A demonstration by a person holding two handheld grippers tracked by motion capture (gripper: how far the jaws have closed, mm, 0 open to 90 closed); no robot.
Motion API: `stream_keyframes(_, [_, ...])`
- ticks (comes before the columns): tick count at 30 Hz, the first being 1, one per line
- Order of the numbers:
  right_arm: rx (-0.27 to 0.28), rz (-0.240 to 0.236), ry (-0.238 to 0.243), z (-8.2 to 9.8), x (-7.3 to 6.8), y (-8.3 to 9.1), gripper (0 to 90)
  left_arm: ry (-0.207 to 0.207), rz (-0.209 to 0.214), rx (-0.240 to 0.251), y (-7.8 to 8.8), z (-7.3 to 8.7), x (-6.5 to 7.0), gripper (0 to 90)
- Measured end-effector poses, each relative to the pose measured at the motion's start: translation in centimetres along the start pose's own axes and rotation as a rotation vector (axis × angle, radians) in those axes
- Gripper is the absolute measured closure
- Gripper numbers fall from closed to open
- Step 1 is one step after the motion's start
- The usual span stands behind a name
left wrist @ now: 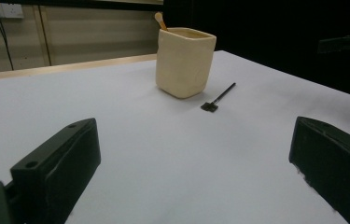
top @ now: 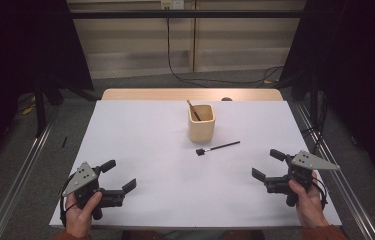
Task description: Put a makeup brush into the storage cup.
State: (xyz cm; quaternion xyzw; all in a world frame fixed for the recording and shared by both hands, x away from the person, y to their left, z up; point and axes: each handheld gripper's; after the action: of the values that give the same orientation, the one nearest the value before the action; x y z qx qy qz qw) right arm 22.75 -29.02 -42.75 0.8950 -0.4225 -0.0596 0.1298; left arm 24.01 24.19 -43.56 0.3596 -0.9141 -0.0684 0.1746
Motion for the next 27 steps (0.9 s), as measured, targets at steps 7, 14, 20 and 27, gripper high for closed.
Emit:
stream_keyframes(7, [0.015, -0.021, 0.020, -1.2, 0.3, -1.3, 2.5, -0.018, 0.001, -0.009, 0.1, -0.1, 0.1, 1.9])
stream_keyframes(14, [0.025, -0.029, 0.040, -2.5, 0.7, -3.2, 2.4, -0.017, -0.001, -0.011, 0.1, 0.0, 0.1, 1.9])
stream_keyframes(20, [0.027, -0.043, 0.054, -4.0, 1.0, -5.4, 2.0, -0.014, -0.001, -0.014, 0.2, 0.0, 0.0, 1.9])
stream_keyframes(27, [0.026, -0.040, 0.051, -5.2, 2.0, -7.0, 1.9, -0.018, -0.003, -0.016, 0.3, 0.0, -0.1, 2.0])
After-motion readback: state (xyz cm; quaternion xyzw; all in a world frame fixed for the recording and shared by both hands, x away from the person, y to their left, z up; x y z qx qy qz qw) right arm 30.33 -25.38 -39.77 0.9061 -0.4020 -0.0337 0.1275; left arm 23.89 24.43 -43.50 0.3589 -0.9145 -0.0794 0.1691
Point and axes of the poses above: each handheld gripper's, and its own axes: y roughly backward along the jaws, z roughly out of its underside, x roughly to its right, and after that the axes turned 8 degrees about y, right-handed
